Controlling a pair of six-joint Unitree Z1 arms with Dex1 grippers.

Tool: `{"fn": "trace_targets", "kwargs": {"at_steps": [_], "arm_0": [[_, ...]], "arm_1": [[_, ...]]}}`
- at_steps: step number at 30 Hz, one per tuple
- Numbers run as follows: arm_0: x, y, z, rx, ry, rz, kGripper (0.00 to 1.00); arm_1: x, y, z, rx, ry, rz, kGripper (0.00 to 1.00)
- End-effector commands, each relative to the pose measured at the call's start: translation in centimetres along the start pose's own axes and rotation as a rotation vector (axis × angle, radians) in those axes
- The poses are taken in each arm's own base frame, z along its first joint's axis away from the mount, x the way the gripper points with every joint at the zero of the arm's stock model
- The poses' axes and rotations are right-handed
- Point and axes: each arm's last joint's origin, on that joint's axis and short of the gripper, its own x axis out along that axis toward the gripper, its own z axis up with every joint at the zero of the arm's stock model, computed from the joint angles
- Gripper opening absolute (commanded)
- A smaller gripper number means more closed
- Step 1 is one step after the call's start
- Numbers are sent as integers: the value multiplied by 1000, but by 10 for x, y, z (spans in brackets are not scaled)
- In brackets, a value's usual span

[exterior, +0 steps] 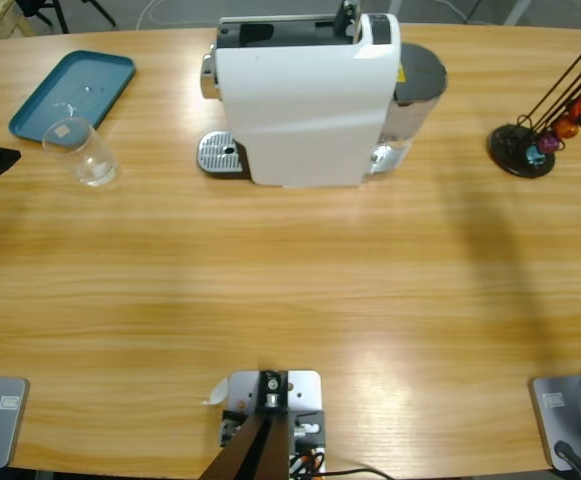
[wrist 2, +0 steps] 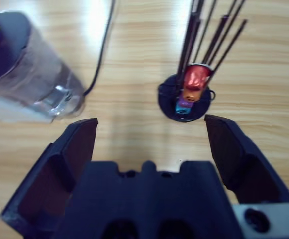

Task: Pour coffee

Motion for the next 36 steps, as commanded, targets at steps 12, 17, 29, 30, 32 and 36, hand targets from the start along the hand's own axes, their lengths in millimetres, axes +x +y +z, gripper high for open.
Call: {"fn": "trace_targets", "kwargs": {"at_steps": [12,17,29,30,32,36], "arm_0": [[24,0,-9,72,107,15,895],[25,0,-9,74,105,14,895],[27,0,-9,75,115,17,895],[28,0,-9,75,117,17,895],[28,0,-9,76,118,17,895],[29,0,-9,77,120,18,895]], "arm_1": [[51,-14,-17,85,7,-131,678],[55,-15,-17,87,3,-143,678],[80,-22,-15,116,10,-175,678],[81,-22,-14,117,11,-175,678],[82,-22,-15,117,12,-177,678],[84,-22,-16,121,17,-182,676]]}}
